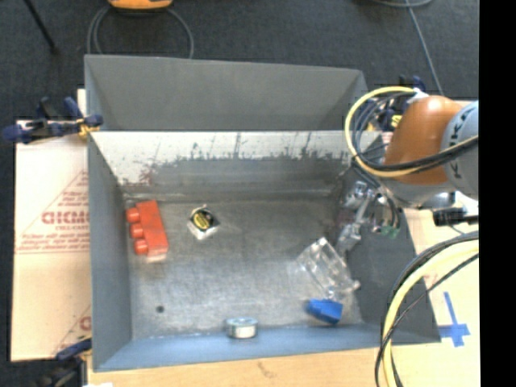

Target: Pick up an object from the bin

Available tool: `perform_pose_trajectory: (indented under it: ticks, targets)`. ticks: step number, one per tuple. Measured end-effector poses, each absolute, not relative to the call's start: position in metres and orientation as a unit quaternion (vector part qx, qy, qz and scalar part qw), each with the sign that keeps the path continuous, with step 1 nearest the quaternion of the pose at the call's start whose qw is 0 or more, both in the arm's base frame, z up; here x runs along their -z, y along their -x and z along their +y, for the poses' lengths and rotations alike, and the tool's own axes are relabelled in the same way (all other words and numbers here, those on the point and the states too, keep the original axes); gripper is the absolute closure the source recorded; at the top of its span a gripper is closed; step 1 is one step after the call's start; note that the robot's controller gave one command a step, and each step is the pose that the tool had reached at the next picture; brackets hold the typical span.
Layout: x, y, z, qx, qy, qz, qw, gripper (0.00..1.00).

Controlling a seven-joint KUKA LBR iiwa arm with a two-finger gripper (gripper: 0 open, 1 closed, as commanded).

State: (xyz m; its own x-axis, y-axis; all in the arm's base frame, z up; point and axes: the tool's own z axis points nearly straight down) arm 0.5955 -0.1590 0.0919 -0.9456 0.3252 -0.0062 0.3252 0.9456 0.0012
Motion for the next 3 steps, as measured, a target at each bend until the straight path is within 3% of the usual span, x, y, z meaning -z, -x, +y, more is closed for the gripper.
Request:
perform_pose_trajectory:
  ticks: [1, 2, 3]
  targets:
    - [-0.091, -0.595, -0.159, 0.001, -0.163, 0.987, 0.003, 1.0]
    - [-0.153, -0.617, -0.158, 0.002, 0.077, 0.997, 0.005, 1.0]
    - [-0.237, -0.604, -0.156, 0.003, 0.268, 0.963, 0.005, 1.0]
